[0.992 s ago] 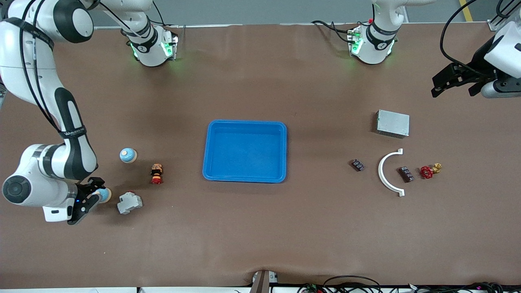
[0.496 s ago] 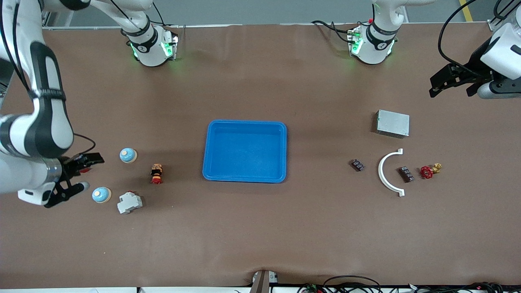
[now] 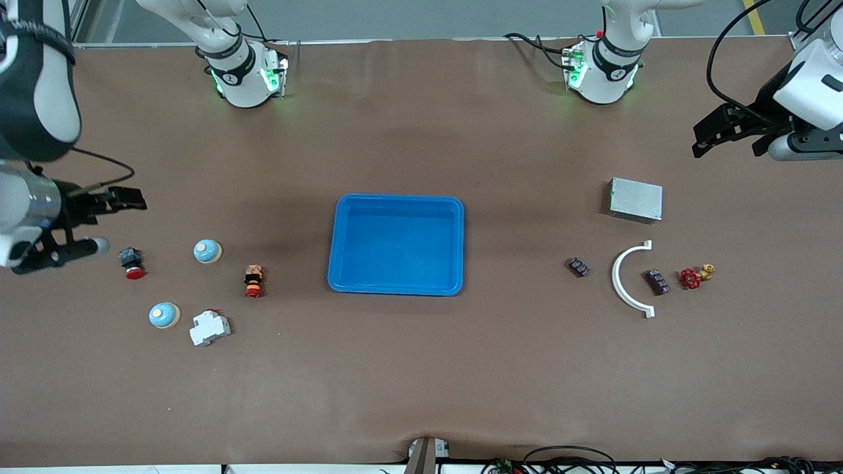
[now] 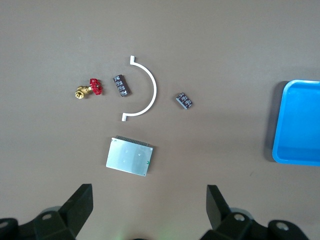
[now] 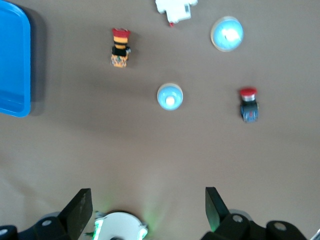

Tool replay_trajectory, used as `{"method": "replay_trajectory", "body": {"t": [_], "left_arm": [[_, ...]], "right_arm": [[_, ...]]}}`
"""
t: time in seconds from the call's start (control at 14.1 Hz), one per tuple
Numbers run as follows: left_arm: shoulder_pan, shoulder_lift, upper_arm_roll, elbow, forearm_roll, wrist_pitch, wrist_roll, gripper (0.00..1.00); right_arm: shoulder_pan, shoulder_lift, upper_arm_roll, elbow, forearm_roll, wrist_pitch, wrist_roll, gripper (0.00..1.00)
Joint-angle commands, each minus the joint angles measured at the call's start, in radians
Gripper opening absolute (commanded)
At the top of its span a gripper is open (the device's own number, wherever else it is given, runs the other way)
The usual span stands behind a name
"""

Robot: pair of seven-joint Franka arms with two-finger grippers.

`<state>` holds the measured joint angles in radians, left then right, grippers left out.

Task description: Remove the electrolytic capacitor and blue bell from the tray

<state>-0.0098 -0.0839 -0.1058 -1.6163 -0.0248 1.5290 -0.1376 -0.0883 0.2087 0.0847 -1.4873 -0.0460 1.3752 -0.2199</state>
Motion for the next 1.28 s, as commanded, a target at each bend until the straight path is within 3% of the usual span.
{"method": "replay_trajectory", "body": {"t": [0.0, 0.35, 0.5, 0.64, 0.92, 1.2], "left_arm": [[0.007, -0.017, -0.008, -0.01, 0.0, -0.007, -0.002, 1.0], [0.008, -0.017, -0.008, -0.008, 0.0, -0.007, -0.002, 1.0], [0.01, -0.019, -0.006, -0.007, 0.0, -0.007, -0.002, 1.0], [0.01, -0.019, -0.005, -0.005, 0.0, -0.012, -0.002, 1.0], [0.01, -0.017, -0.005, -0.002, 0.0, -0.012, -0.002, 1.0], [0.008, -0.017, -0.005, -0.002, 0.0, -0.012, -0.003, 1.0]], "right_arm": [[-0.008, -0.204, 0.001, -0.235, 0.055, 0.033, 0.091, 1.0], [-0.048, -0.441, -0.002, -0.543, 0.089, 0.205, 0.12, 1.0], [-0.053, -0.445, -0.002, -0.535, 0.09, 0.217, 0.126, 1.0], [-0.054, -0.382, 0.0, -0.419, 0.087, 0.197, 0.134, 1.0], [-0.099, -0.214, -0.002, -0.093, 0.091, -0.026, 0.126, 1.0], [-0.122, -0.102, -0.002, 0.092, 0.078, -0.024, 0.132, 1.0]]}}
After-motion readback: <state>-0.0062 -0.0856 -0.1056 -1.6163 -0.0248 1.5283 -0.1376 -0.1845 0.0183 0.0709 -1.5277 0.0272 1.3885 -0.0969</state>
